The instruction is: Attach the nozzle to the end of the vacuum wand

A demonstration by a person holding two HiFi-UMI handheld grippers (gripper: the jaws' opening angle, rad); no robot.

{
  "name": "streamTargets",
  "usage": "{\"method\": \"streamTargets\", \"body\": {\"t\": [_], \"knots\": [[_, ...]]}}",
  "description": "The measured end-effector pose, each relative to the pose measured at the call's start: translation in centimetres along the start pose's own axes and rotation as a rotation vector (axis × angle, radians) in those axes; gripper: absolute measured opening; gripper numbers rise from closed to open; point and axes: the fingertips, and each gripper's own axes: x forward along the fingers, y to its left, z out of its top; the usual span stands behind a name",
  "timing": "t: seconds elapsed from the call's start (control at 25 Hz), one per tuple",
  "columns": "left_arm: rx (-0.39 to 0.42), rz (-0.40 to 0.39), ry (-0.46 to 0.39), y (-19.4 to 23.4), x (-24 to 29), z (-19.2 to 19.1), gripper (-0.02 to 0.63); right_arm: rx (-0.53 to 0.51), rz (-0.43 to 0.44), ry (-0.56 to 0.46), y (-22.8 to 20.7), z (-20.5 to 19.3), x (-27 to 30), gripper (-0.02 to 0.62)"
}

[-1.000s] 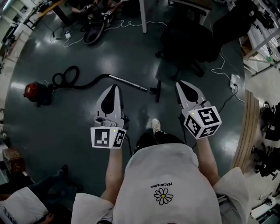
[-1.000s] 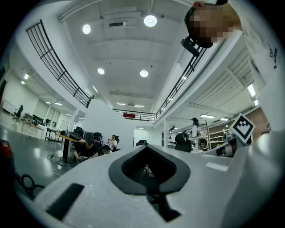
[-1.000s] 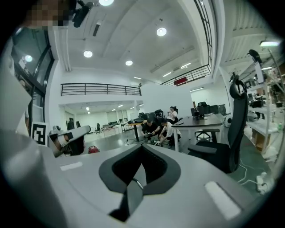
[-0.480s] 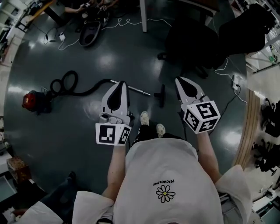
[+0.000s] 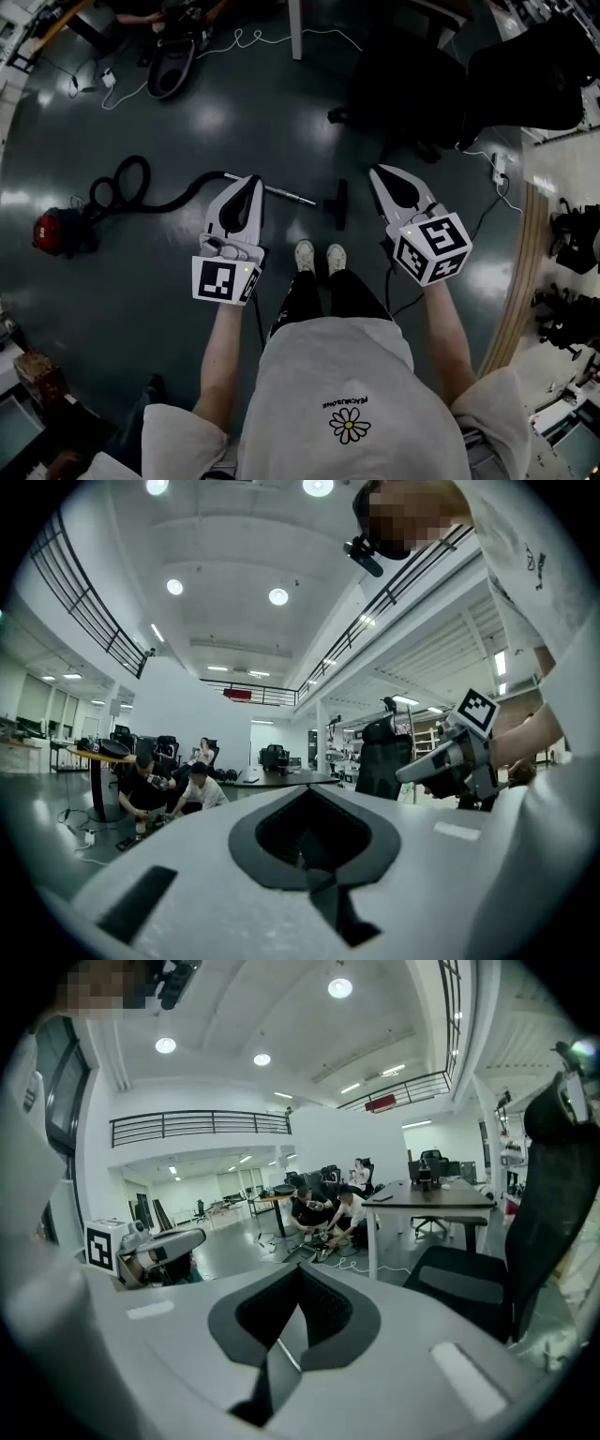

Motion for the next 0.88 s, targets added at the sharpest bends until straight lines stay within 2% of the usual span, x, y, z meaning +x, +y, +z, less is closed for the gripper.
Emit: {"method": "streamTargets", "body": {"t": [0.12, 0.28, 0.48, 0.56, 0.64, 0.72, 0.88], "knots": [[0.002, -0.018, 0.066, 0.9, 1.6, -6.0, 0.005, 0.05, 0.043, 0.033, -1.9, -4.0, 2.6, 0.005], [-0.034, 0.013, 0.084, 2.5, 4.1, -17.3, 0.005, 0.137, 0.021, 0.051, -6.6, -13.5, 8.0, 0.005], [-0.065, 0.08, 0.08, 5.2, 7.9, -36.6, 0.005, 0.144, -0.026, 0.032, -13.2, -29.1, 16.6, 0.005], [-0.069, 0.065, 0.067, 5.7, 9.6, -44.4, 0.005, 0.118, -0.018, 0.046, -15.8, -36.3, 20.0, 0.005], [-0.037, 0.025, 0.048, 6.0, 11.1, -51.4, 0.005, 0.088, -0.009, 0.062, -18.2, -43.3, 23.3, 0.005], [0.019, -0.011, 0.025, 6.3, 12.5, -57.5, 0.005, 0.065, -0.004, 0.063, -20.4, -49.4, 26.3, 0.005], [0.027, -0.02, 0.019, 6.2, 13.9, -66.9, 0.005, 0.062, 0.01, 0.039, -23.0, -58.3, 29.9, 0.005]]}}
